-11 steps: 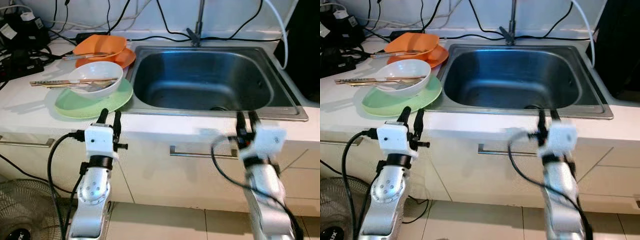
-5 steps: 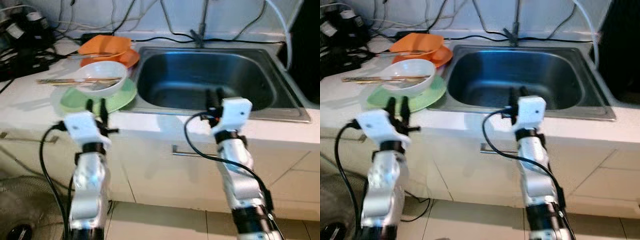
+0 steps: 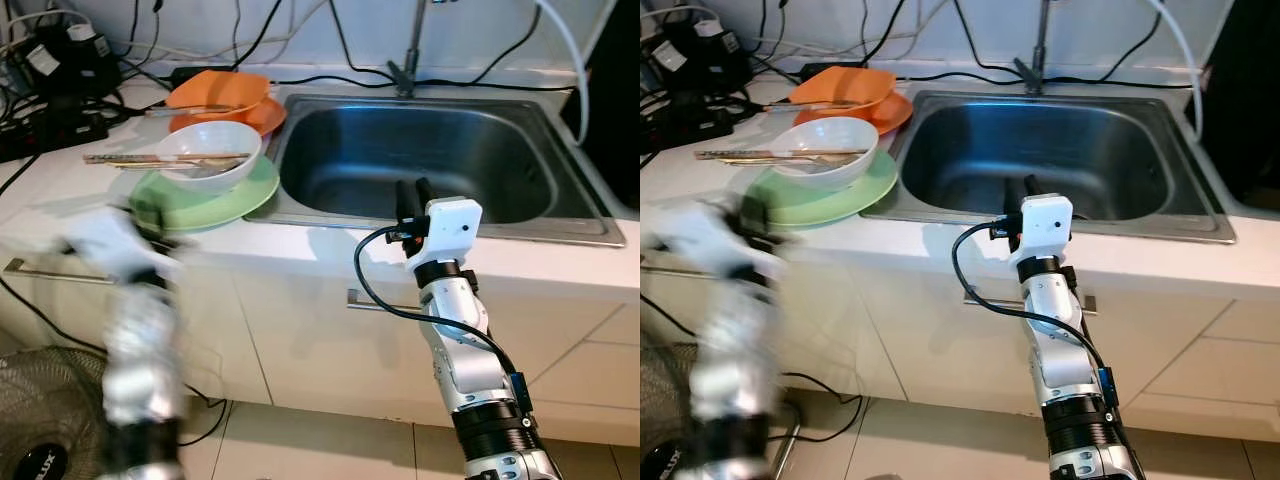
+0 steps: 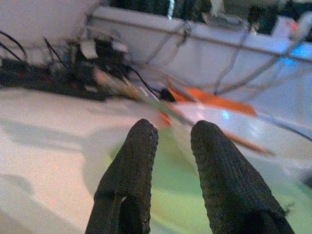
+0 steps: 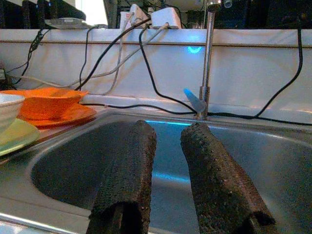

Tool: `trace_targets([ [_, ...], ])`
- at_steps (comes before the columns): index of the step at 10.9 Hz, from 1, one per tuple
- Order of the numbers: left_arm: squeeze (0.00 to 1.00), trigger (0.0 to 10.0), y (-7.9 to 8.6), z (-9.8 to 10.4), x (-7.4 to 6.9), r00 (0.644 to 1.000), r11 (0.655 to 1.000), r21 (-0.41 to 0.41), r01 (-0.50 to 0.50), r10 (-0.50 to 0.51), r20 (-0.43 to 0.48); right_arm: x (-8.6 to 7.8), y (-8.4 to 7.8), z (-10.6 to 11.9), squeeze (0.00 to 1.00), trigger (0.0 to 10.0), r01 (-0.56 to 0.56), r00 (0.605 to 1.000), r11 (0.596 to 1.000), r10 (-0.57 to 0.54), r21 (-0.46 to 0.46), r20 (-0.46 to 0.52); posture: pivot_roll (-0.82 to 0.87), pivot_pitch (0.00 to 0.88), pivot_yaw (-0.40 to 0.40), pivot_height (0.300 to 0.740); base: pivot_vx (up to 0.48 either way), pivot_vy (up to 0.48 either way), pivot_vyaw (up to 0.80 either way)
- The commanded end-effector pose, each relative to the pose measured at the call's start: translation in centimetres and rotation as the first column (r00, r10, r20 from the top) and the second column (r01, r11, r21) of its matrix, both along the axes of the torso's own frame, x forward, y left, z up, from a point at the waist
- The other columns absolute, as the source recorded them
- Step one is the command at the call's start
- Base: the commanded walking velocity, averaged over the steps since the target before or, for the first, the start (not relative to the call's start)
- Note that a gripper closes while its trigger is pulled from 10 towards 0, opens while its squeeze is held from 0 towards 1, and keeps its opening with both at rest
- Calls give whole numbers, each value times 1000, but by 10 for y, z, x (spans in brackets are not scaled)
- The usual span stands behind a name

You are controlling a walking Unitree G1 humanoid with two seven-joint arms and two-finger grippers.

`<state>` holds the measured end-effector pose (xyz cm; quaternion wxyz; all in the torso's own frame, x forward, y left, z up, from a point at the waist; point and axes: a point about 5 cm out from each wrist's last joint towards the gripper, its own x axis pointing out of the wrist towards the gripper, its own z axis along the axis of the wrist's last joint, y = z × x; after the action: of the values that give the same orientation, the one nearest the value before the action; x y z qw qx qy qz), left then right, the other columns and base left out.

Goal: Kitchen organization

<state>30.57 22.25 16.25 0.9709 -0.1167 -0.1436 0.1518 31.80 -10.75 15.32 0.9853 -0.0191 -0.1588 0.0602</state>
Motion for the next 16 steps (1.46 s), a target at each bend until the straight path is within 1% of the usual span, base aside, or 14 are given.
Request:
trace_targets([
  [1,0,10000,8,0,5,1000,1000,-12,0,0,-11,3,4,3,0,10000,-18,1000,1000,18,-4,17,107,0,64,740,0,0,0],
  [2,0,10000,12,1,10,1000,1000,-8,-3,3,-16,3,3,3,0,10000,-16,1000,1000,16,-4,20,101,0,66,740,0,0,0],
  [3,0,10000,17,5,16,1000,1000,-22,-4,4,-7,3,2,3,0,10000,-11,1000,1000,11,-3,24,92,0,67,740,0,0,0],
  [4,0,10000,16,7,20,1000,1000,-25,5,-5,0,2,1,2,0,10000,-10,1000,1000,10,-5,25,91,0,65,740,0,0,0],
  [5,0,10000,14,7,24,1000,1000,1,17,-17,-5,2,1,2,0,10000,-9,1000,1000,9,-6,25,91,0,62,740,0,0,0],
  [6,0,10000,11,11,34,999,999,19,33,-33,-3,3,1,2,0,10000,-9,1000,1000,9,-7,28,90,0,60,740,0,0,0],
  [9,0,10000,10,16,49,1000,999,-37,32,-32,1,2,-1,3,0,10000,-2,999,1000,2,-6,33,74,0,63,740,0,0,0],
  [11,0,10000,11,16,52,1000,998,-53,19,-19,-1,2,-2,3,0,10000,3,999,1000,-3,-7,33,69,0,63,740,0,0,0],
  [12,467,10000,7,18,51,999,997,-61,40,-39,19,2,-4,3,0,10000,6,999,1000,-6,-8,34,70,0,61,740,0,0,0],
  [13,1000,10000,1,17,50,998,995,-78,62,-60,30,3,-5,3,0,10000,6,999,1000,-6,-8,32,77,0,58,740,0,0,0],
  [14,1000,10000,-2,16,49,998,995,-73,64,-62,30,3,-4,3,0,10000,4,1000,1000,-4,-7,31,79,0,56,740,0,0,0],
  [15,141,10000,-10,15,45,996,992,-102,79,-75,42,3,-1,3,0,10000,-5,1000,1000,6,-4,30,87,0,55,740,0,0,0],
  [16,0,10000,-20,15,43,994,988,-112,106,-101,48,3,0,2,0,10000,-11,1000,1000,11,-4,27,95,0,51,740,0,0,0],
])
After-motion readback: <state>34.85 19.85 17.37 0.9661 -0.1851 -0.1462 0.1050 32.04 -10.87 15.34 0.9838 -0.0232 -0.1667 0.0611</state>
